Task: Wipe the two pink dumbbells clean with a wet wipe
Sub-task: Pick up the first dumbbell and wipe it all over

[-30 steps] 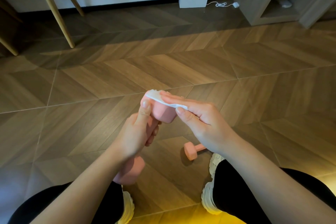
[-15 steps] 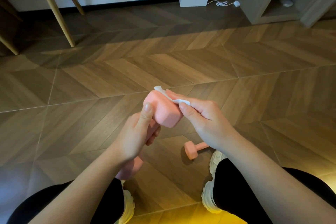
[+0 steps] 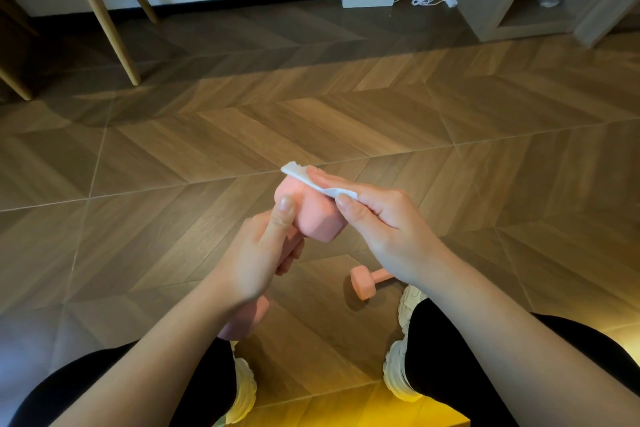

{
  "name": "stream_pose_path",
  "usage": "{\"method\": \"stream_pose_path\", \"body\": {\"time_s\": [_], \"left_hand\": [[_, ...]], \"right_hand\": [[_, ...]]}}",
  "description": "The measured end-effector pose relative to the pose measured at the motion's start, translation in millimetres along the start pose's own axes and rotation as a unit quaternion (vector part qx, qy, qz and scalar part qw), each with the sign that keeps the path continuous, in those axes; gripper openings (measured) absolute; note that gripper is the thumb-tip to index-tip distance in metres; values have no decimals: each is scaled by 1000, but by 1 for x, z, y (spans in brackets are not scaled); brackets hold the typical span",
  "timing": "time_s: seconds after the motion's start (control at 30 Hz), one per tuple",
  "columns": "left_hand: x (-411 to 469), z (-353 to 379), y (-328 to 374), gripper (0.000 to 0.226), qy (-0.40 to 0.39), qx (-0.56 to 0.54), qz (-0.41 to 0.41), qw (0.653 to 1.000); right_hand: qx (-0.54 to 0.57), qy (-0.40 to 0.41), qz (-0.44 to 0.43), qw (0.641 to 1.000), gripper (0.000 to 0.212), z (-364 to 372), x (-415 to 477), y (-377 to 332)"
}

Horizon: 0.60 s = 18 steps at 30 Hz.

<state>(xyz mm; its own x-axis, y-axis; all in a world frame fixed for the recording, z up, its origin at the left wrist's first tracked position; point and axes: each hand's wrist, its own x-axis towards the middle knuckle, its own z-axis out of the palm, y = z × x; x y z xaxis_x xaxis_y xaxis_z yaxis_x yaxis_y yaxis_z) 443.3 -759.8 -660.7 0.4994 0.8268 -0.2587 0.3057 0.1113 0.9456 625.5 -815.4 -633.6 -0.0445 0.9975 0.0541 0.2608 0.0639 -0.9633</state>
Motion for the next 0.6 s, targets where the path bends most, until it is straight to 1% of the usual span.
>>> {"method": "stream_pose_path", "body": {"time_s": [0.07, 0.1, 0.2, 0.23, 0.37, 0.43, 0.5, 0.53, 0.6], "left_hand": [[-2, 1, 2, 78, -3, 23, 16, 1000], [-2, 1, 3, 80, -4, 32, 23, 999], [-2, 2, 3, 91, -8, 34, 25, 999], [-2, 2, 4, 93, -8, 34, 23, 999], [-3, 3, 5, 74, -10, 48, 44, 998], [-2, 3, 5, 78, -9, 35, 37, 999], [-1, 2, 5, 86, -4, 42, 25, 999], [-1, 2, 6, 88, -1, 49, 25, 998], [-2, 2, 9, 83, 4, 60, 30, 998]], "right_hand": [[6, 7, 32, 999, 34, -2, 3, 3], [15, 8, 34, 999, 34, -2, 3, 3], [33, 6, -11, 999, 35, 1, -1, 2], [40, 7, -12, 999, 35, 2, 0, 2], [43, 24, 69, 996, 31, 1, 8, 5], [51, 17, 47, 997, 32, 2, 6, 4], [65, 6, 5, 998, 34, 3, 0, 4], [69, 4, -1, 998, 35, 3, 0, 4], [61, 13, 30, 998, 33, 2, 5, 6]]}}
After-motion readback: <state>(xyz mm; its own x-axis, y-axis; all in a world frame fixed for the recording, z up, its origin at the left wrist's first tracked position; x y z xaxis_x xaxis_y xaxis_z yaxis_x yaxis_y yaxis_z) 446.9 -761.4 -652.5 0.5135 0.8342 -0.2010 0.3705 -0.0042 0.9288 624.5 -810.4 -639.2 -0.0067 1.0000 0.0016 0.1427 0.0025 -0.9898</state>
